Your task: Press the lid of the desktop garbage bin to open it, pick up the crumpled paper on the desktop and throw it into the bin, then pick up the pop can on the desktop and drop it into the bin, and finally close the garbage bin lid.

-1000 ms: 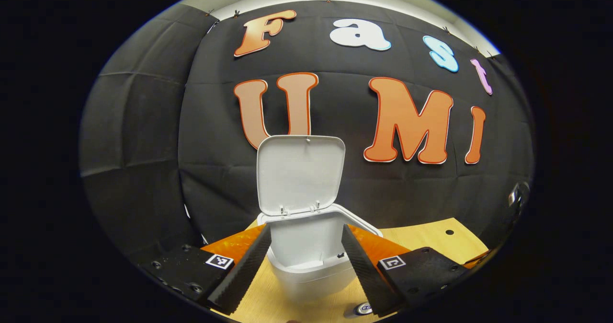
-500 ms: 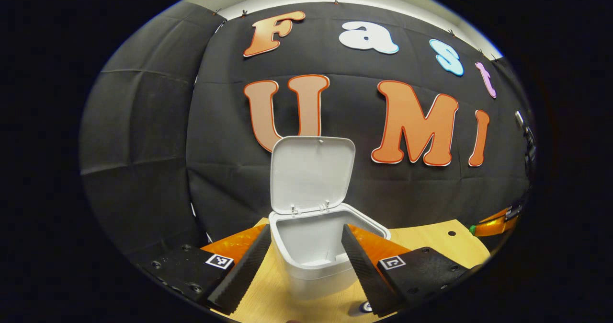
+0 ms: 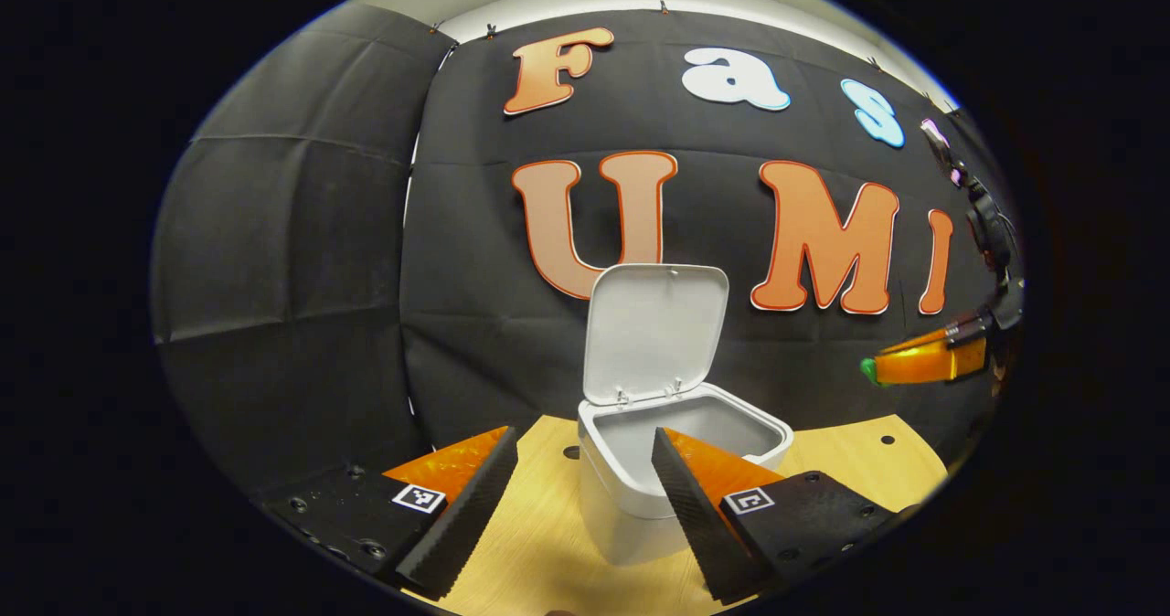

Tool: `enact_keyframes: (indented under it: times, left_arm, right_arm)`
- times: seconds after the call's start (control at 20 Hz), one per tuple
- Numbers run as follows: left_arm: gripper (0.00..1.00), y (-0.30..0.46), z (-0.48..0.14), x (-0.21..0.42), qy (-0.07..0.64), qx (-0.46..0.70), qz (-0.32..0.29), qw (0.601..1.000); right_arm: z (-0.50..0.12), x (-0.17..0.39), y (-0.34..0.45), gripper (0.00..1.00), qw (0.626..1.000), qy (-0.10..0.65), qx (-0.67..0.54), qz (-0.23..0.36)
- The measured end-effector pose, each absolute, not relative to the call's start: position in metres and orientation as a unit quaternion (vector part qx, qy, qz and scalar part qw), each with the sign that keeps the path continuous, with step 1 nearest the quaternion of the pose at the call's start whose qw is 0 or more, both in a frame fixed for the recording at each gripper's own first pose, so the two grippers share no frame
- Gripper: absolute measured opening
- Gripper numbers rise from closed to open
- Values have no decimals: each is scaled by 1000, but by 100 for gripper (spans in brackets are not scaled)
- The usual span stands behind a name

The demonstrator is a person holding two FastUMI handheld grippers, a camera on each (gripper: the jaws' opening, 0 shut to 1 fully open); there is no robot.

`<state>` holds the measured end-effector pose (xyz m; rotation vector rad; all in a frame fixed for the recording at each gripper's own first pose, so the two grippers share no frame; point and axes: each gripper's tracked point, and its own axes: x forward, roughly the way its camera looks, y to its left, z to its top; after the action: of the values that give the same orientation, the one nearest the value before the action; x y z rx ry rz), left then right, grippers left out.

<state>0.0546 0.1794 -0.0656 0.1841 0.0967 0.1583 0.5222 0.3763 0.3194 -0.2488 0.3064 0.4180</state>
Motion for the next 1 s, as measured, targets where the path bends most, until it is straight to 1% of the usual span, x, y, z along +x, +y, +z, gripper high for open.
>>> enact_keyframes:
  times: [0.25,0.45,0.7,0.8,0.9,0.95,1.0]
  left_arm:
    - [94,196,-54,38,37,93,79,992]
    - [94,195,-56,30,33,87,65,994]
    - [94,191,-54,24,31,80,42,995]
    - [94,183,-56,18,33,58,20,998]
    - [94,185,-57,20,33,62,15,997]
    - [94,185,-58,22,34,70,16,997]
    - [94,184,-57,23,34,75,15,996]
  right_arm:
    - [314,547,449,4,947,148,-120,258]
    - [285,567,496,4,935,174,-107,290]
    - [250,589,508,5,929,223,-96,280]
    - [248,593,509,10,930,223,-104,272]
    - [247,595,510,16,931,223,-106,270]
    - [246,595,512,22,930,224,-104,273]
    - [245,595,513,32,929,226,-103,275]
